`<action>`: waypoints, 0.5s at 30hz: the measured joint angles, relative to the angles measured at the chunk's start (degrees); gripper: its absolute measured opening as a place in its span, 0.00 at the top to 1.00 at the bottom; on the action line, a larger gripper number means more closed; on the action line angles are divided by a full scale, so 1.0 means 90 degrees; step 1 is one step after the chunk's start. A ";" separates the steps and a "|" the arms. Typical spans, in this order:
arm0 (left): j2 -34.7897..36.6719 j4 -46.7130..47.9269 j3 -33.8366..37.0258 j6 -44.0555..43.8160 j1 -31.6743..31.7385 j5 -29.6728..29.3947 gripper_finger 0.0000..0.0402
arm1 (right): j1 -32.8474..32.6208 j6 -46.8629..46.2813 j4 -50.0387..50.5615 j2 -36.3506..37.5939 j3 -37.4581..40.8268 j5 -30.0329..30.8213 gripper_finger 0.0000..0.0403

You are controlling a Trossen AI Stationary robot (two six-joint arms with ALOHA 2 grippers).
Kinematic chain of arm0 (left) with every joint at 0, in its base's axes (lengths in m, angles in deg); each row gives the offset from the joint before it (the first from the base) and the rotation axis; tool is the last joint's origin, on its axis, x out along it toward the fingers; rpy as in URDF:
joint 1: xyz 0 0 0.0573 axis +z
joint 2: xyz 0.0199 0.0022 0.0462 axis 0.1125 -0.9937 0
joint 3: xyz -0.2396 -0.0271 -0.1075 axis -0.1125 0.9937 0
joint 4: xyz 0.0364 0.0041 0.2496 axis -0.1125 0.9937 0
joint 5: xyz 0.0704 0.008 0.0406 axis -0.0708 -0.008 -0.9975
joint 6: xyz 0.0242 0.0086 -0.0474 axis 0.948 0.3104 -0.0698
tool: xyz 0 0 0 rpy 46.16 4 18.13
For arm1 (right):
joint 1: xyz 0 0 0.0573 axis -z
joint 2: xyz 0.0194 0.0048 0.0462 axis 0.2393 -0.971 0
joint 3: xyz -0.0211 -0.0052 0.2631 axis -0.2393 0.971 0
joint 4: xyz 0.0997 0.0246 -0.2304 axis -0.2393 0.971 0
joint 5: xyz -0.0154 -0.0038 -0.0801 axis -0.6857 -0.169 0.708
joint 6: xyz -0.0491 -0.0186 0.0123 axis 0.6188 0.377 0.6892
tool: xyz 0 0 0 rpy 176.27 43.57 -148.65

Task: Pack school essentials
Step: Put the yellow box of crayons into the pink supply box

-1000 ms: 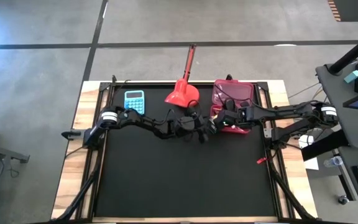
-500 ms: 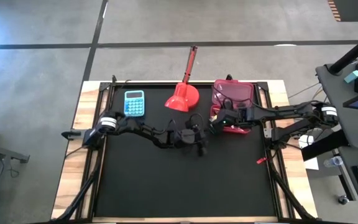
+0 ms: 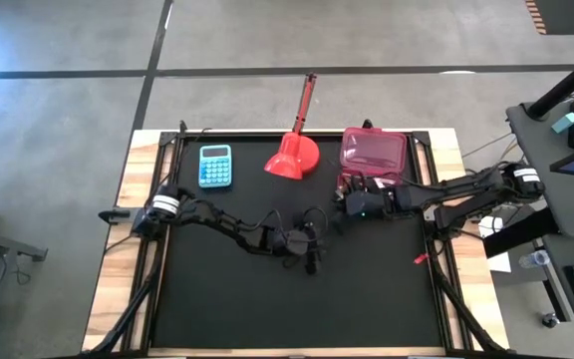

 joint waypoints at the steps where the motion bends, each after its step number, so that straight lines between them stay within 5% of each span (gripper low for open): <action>1: 0.0000 0.0000 0.0015 -0.0028 -0.0031 -0.0001 0.49 | -0.0067 -0.0032 0.0004 -0.0049 0.0000 -0.0004 0.83; 10: 0.0002 -0.0002 0.0344 -0.0753 -0.0123 -0.0148 0.49 | -0.0172 -0.0390 0.0399 -0.0491 0.0002 -0.0045 0.83; 15: 0.0002 -0.0007 0.0411 -0.0834 -0.0154 -0.0175 0.49 | -0.0154 -0.0425 0.1008 -0.0459 0.0002 0.0619 0.83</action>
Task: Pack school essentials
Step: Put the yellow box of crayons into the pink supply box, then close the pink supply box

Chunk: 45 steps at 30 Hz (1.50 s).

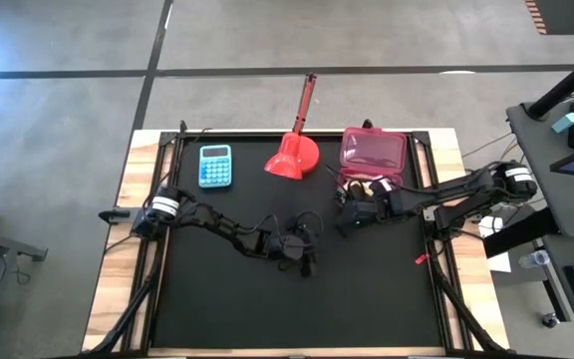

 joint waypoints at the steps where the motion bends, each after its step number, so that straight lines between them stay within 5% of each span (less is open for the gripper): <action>1: 0.0000 -0.0008 0.0000 -0.0002 -0.0003 0.0002 0.49 | 0.0028 -0.0012 0.0161 0.0002 0.0000 0.0153 0.83; 11: 0.0000 -0.0003 0.0000 -0.0015 -0.0061 0.0002 0.49 | 0.0552 -0.0119 0.1005 -0.0027 0.0002 0.0547 0.83; 19: 0.0024 0.0034 -0.0002 0.0005 -0.0176 0.0005 0.49 | 0.0525 -0.0073 0.0994 0.0082 -0.0069 0.0201 0.83; 26: 0.0589 0.1022 -0.0002 0.0032 -0.0323 0.0005 0.49 | 0.0214 0.0605 0.0962 0.0491 -0.0454 0.0181 0.83; 30: 0.1246 0.1914 0.0153 0.0136 -0.0462 -0.0174 0.49 | -0.0115 0.1312 0.0881 0.0676 -0.0510 0.0312 0.83; 36: 0.2895 0.2235 0.1349 0.0080 -0.0667 -0.0360 0.49 | -0.0878 0.1065 0.0861 0.0713 -0.0357 0.1719 0.83; 45: 0.5695 0.1025 0.3916 -0.0685 -0.1029 -0.0910 0.49 | -0.1594 0.1220 0.0152 0.0770 0.0025 0.1887 0.83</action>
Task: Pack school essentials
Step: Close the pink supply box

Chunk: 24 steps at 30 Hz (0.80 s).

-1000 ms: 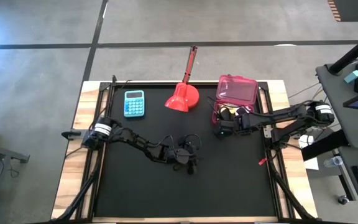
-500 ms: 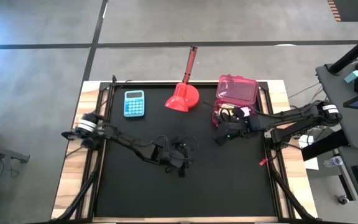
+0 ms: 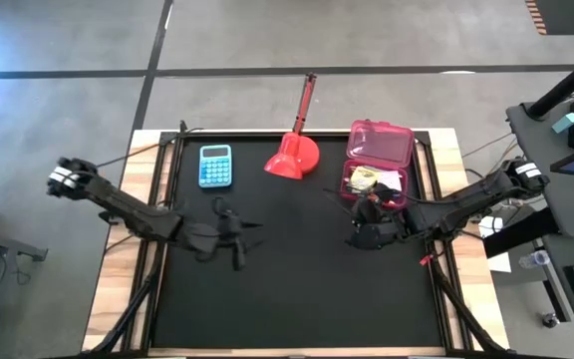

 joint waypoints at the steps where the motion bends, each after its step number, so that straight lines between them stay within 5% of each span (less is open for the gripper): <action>1: 0.0211 -0.0244 0.0240 0.0024 -0.0051 -0.0080 0.49 | -0.0065 0.0110 -0.0179 0.0000 0.0047 -0.0018 0.83; 5: 0.0843 -0.1177 0.1097 0.0114 -0.0159 -0.0212 0.49 | -0.0264 0.0808 -0.1249 0.0037 0.0245 -0.0444 0.83; 12: 0.1328 -0.1827 0.1896 0.0202 -0.0169 -0.0210 0.49 | -0.0319 0.2226 -0.3367 0.0102 0.0865 -0.2417 0.83; 24: 0.1478 -0.2135 0.2615 -0.0299 -0.0174 -0.0054 0.49 | -0.0369 0.2218 -0.5601 0.0121 0.2457 -0.2951 0.83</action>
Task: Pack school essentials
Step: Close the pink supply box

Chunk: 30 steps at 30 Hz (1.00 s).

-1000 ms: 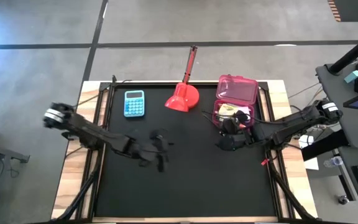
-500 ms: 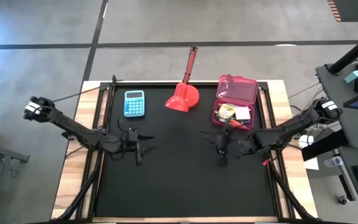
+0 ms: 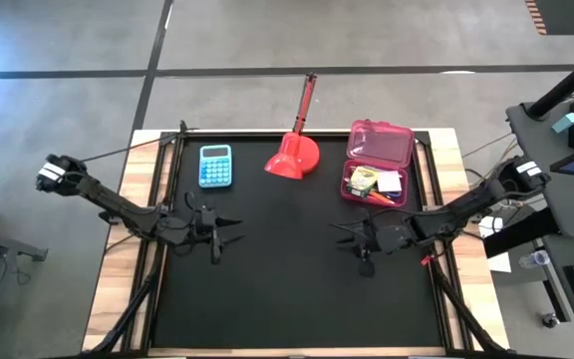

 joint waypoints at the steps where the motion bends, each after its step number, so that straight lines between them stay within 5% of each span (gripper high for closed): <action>1: 0.0007 -0.0008 0.0055 -0.0002 0.0000 -0.0001 0.49 | 0.0001 -0.0012 -0.0140 0.0000 0.0101 0.0001 0.83; 15: -0.0002 -0.0464 0.0702 -0.0175 0.0007 -0.0210 0.49 | -0.0045 -0.0176 -0.0834 0.0244 0.1065 -0.0389 0.83; 30: 0.0003 -0.0460 0.0738 -0.0179 0.0007 -0.0374 0.49 | -0.0042 -0.0082 -0.0837 0.2418 0.2047 -0.0380 0.83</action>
